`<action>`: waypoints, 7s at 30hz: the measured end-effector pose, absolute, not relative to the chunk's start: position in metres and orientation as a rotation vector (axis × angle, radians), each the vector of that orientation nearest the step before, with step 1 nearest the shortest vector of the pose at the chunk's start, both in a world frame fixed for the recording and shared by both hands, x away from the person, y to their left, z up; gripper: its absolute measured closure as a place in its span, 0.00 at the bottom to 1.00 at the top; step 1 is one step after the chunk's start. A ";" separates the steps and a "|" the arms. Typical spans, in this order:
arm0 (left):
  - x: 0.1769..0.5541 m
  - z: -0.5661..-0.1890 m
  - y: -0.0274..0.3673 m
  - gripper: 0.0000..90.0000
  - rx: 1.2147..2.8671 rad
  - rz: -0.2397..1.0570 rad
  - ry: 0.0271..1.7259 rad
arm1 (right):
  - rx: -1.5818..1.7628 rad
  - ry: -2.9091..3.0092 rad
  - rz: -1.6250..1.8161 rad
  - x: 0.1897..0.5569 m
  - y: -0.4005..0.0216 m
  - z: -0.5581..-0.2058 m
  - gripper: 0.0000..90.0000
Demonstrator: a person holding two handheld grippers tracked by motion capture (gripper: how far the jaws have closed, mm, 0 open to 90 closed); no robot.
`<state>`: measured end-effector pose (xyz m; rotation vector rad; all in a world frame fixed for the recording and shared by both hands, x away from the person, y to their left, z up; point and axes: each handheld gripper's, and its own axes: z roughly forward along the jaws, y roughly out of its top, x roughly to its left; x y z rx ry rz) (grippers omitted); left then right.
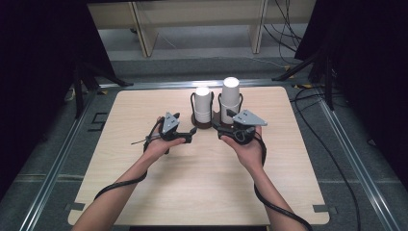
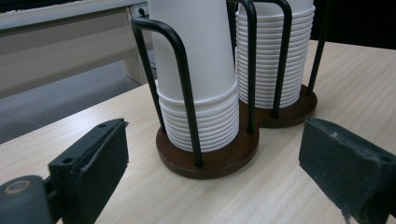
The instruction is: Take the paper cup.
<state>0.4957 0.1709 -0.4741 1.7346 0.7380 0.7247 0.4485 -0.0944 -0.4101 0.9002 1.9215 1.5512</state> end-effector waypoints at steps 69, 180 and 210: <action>0.562 -0.492 0.130 0.24 1.777 0.595 0.902 | 0.929 1.954 1.278 0.559 -0.020 -0.397 0.37; 0.427 -0.462 0.208 0.14 1.727 0.597 0.753 | 0.898 1.800 1.661 0.443 -0.080 -0.358 0.40; 0.378 -0.466 0.223 0.15 1.689 0.618 0.709 | 1.061 1.785 1.719 0.393 -0.122 -0.413 0.40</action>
